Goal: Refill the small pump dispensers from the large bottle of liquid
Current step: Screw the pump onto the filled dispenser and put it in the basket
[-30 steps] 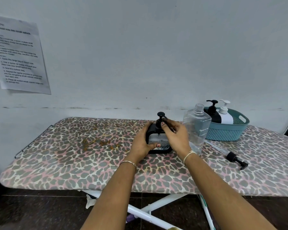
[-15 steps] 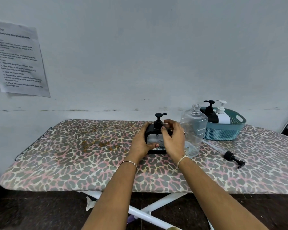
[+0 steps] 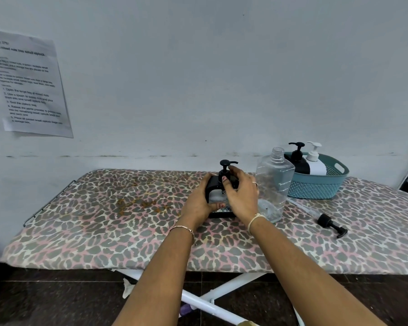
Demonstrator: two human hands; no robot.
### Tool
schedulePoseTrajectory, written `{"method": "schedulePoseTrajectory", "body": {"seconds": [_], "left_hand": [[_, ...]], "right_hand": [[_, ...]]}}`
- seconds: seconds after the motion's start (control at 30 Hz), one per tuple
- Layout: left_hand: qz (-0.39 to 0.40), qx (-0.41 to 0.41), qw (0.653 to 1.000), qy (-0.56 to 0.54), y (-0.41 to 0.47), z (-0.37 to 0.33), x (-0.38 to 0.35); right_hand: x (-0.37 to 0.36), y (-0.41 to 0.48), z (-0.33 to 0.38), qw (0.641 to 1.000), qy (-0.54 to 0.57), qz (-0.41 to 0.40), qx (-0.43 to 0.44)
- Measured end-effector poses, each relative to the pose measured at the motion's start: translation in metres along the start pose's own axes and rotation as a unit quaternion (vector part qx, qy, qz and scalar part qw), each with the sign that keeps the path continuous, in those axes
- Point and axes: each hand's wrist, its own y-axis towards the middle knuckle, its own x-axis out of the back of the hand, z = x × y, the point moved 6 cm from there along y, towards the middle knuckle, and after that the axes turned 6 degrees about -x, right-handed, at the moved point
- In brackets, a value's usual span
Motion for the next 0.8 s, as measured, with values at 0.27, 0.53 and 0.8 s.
{"method": "schedulePoseTrajectory", "body": {"seconds": [0.27,0.53,0.8], "left_hand": [[0.005,-0.008,1.000,0.022,0.000,0.000,0.000],[0.005,-0.003,0.999,0.039,0.002,0.002,0.000],[0.009,-0.004,1.000,0.029,0.003,0.005,0.000]], "right_hand": [[-0.007,0.024,-0.002,0.997,-0.068,0.042,-0.006],[-0.005,0.018,0.007,0.994,-0.105,-0.005,-0.029],[-0.028,0.037,-0.021,0.990,0.062,0.123,-0.026]]}}
